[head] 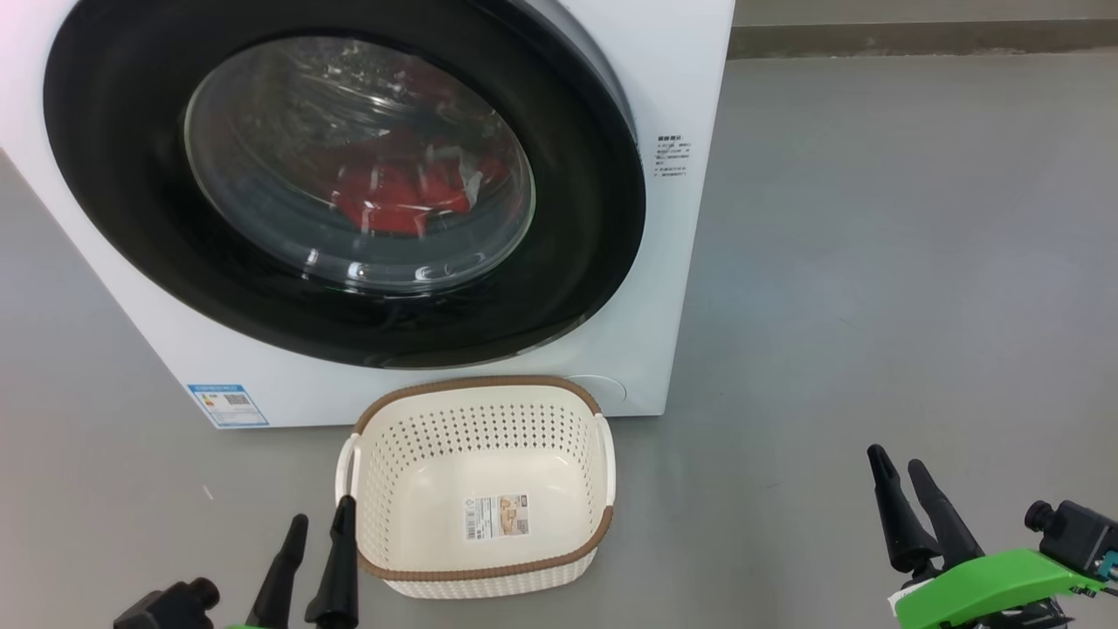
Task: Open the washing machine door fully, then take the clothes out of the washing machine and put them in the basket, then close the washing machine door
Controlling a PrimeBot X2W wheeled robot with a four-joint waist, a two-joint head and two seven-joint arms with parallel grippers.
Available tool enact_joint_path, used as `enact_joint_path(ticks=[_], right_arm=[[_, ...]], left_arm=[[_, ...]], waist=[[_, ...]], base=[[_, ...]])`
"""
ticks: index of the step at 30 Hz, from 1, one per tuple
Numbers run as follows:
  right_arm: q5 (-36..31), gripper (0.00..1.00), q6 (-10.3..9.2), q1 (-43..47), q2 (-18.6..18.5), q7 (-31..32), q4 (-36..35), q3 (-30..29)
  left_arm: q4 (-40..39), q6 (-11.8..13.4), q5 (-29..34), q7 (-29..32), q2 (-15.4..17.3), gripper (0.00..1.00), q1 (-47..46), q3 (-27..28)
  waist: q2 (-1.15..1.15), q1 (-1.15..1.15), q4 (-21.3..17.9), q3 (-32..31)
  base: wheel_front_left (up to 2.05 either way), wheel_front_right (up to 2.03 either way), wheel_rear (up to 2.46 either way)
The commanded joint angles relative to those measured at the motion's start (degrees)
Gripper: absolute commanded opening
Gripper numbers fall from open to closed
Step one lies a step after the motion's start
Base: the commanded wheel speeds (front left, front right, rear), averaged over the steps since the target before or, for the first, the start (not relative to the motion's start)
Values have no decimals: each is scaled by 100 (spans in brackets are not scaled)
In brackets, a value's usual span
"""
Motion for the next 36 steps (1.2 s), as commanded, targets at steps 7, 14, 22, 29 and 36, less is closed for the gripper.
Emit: enact_joint_path(ticks=[7, 14, 22, 29, 36], right_arm=[[-485, 100, 2, -2, -130, -184, -225, 113], [-833, 100, 2, 36, -155, -302, -272, 142], [-1201, 100, 3, 63, -175, -437, -307, 147], [-1483, 100, 3, 108, -176, -555, -254, 164], [-1804, 100, 3, 104, -198, -673, -169, 215]], left_arm=[[-240, 74, 529, -172, 106, 100, 4, 58], [-301, 115, 981, -291, 118, 100, 32, 18], [-365, 175, 1474, -426, 131, 100, 56, 0], [-399, 216, 1910, -544, 142, 100, 85, -16], [-362, 280, 2254, -662, 154, 100, 95, -24]], waist=[[0, 0, 4, -12], [0, 0, 1, -19], [0, 0, -17, -11], [0, 0, -31, 5], [0, 0, -70, 54]], base=[[0, 0, 0], [0, 0, 0], [0, 0, 0], [0, 0, 0], [0, 0, 0]])
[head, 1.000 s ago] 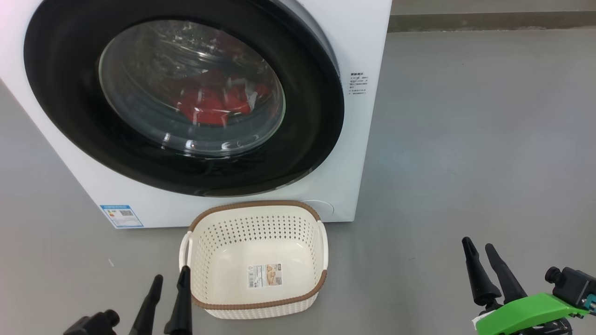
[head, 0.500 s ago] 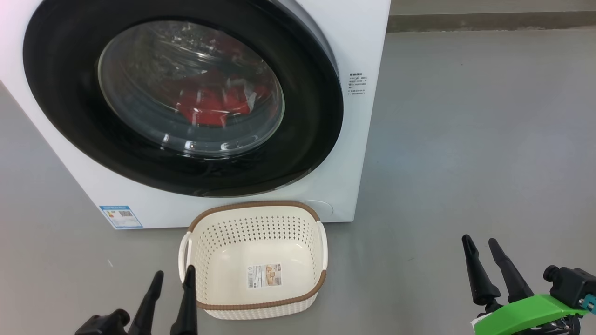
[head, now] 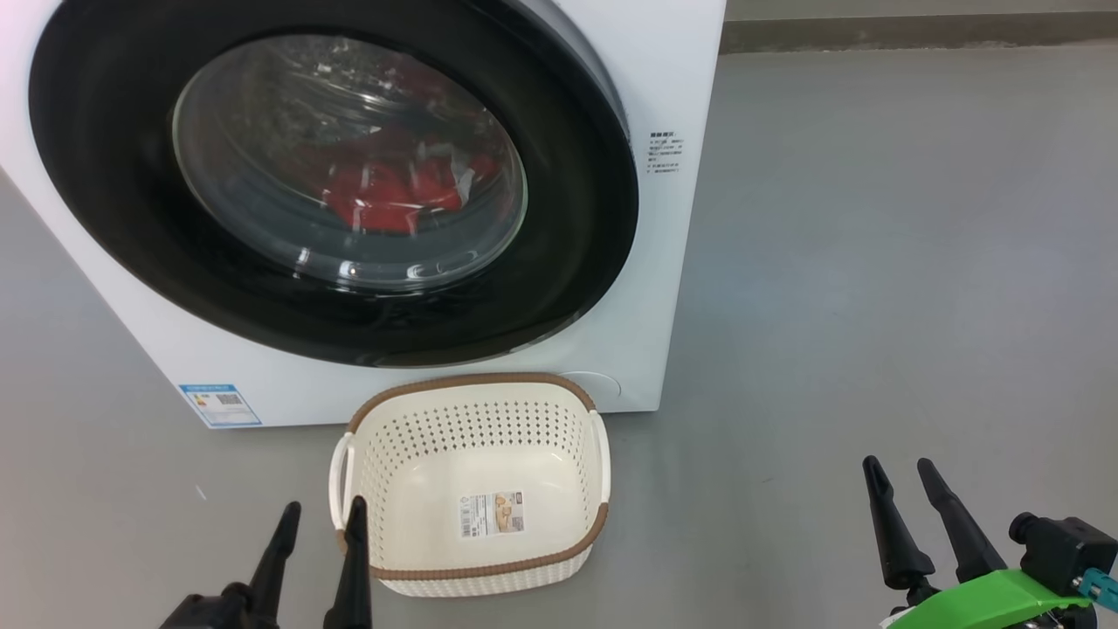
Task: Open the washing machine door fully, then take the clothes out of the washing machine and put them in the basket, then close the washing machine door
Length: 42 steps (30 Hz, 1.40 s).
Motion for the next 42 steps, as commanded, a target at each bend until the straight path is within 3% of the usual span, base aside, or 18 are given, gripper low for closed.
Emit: enact_joint_path(ticks=[1, 14, 36, 37, 38, 40, 42], right_arm=[[-174, 100, 3, -66, -125, -96, -115, 156], [-760, 100, 3, -45, -161, -298, -58, 132], [-483, 100, 3, 28, -125, -300, -173, -20], [-435, 84, 3, 27, -113, -300, -190, -8], [-402, 45, 3, 24, -109, -300, -207, -3], [-368, 0, 3, -9, -108, -300, -270, 23], [-273, 0, 3, -75, -80, -300, -362, 29]], left_arm=[[-147, 37, 185, -88, 78, 100, -27, 156], [-120, 143, 944, -290, 98, 100, -35, 134], [32, 40, 613, -292, 98, 100, 49, 283], [28, 38, 614, -292, 98, 100, 49, 280], [23, 36, 615, -292, 98, 100, 48, 277], [14, 29, 616, -292, 98, 100, 44, 270], [7, 26, 615, -292, 98, 100, 29, 254]], waist=[[0, 0, -11, 18], [0, 0, -43, 56], [0, -1, -46, -42], [0, -1, -47, -43], [0, -1, -46, -44], [0, -1, -44, -41], [0, -1, -37, -33]], base=[[0, 0, 0], [0, 0, 0], [0, 0, 0], [0, 0, 0], [0, 0, 0], [0, 0, 0], [0, 0, 0]])
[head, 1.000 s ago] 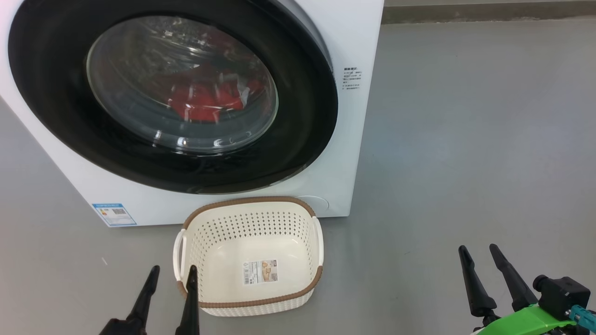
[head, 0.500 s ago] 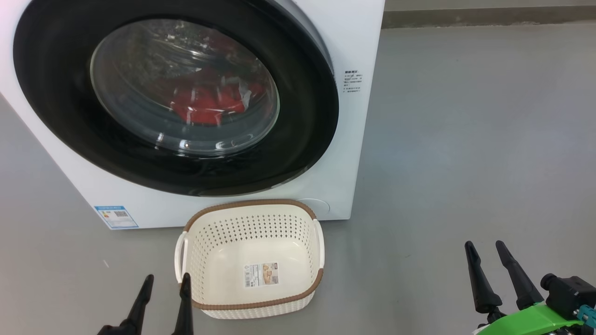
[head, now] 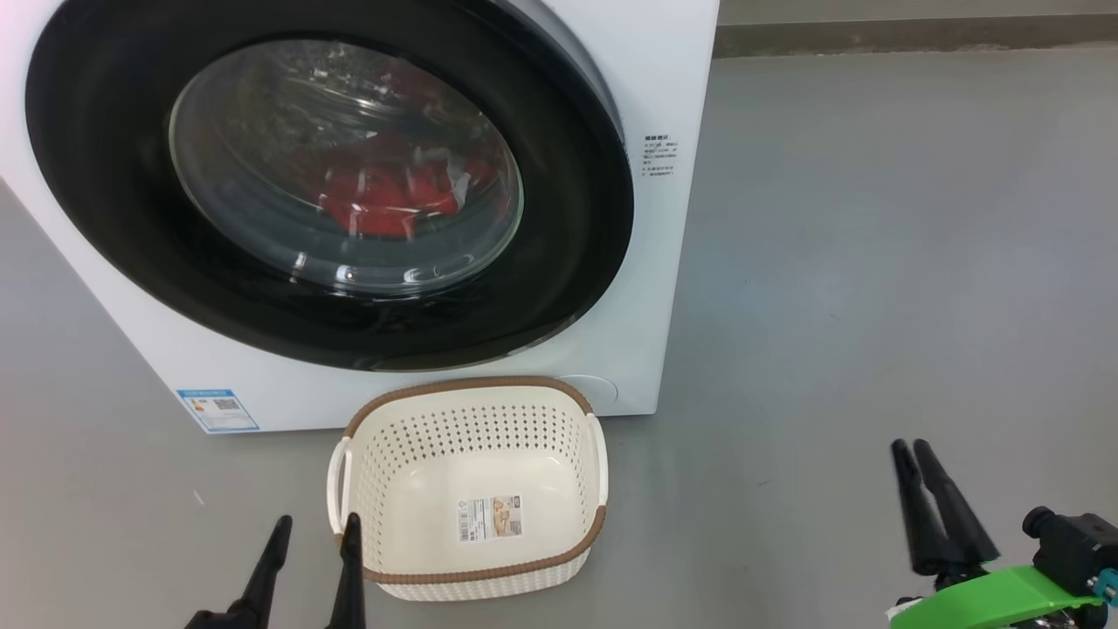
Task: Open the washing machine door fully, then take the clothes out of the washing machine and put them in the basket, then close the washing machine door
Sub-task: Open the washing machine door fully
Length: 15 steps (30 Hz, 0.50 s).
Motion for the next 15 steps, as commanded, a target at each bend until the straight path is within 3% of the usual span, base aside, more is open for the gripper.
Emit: enact_joint_path(ticks=[1, 9, 15], right_arm=[[161, 0, 3, -136, -45, -57, -205, 108], [1134, 0, 3, -1244, 67, -57, -496, 258], [1461, 0, 3, -2060, -17, -57, -565, 276]], left_arm=[[-144, -15, -25, -71, 59, 100, -86, 156], [-217, 30, -66, -71, 59, 100, -344, -7], [-237, 40, -90, -71, 59, 100, -499, -70]], waist=[[0, 0, 12, 9], [0, 0, 112, 300], [0, 0, 218, 517]], base=[[0, 0, 0], [0, 0, 0], [0, 0, 0]])
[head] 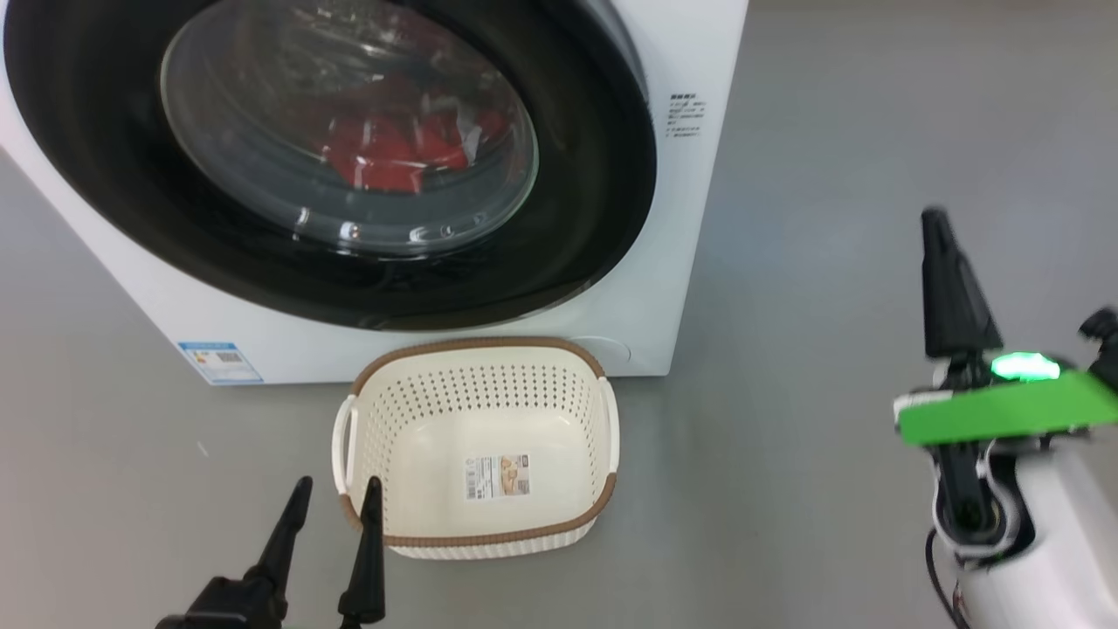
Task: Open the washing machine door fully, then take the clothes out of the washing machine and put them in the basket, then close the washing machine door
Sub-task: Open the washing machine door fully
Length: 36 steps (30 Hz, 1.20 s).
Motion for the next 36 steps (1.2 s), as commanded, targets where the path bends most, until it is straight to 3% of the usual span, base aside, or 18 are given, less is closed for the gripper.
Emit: enact_joint_path(ticks=[1, 10, 17, 26, 36], right_arm=[[90, 0, 3, -276, -66, -35, -167, 129], [1191, 0, 3, -1470, -491, -35, 79, 449], [2879, 0, 3, -2221, -993, 263, 350, 1065], [4090, 0, 3, -3334, -1426, 1257, 996, 1294], [5111, 0, 3, -4004, -1521, 3197, 1499, 1455]], left_arm=[[-150, 34, -42, -70, 58, 100, -218, 164], [-173, 45, -94, -70, 58, 100, -559, 49], [-191, 94, -177, -70, 58, 100, -793, -35], [-207, 102, -339, -70, 58, 100, -1127, -220], [-209, 161, -509, -70, 58, 100, -1342, -384]], waist=[[0, 0, 94, 125], [0, 0, 347, 600], [0, 0, 500, 945], [0, 0, 692, 1396], [0, 0, 889, 1678]], base=[[0, 0, 0], [0, 0, 0], [0, 0, 0], [0, 0, 0], [0, 0, 0]])
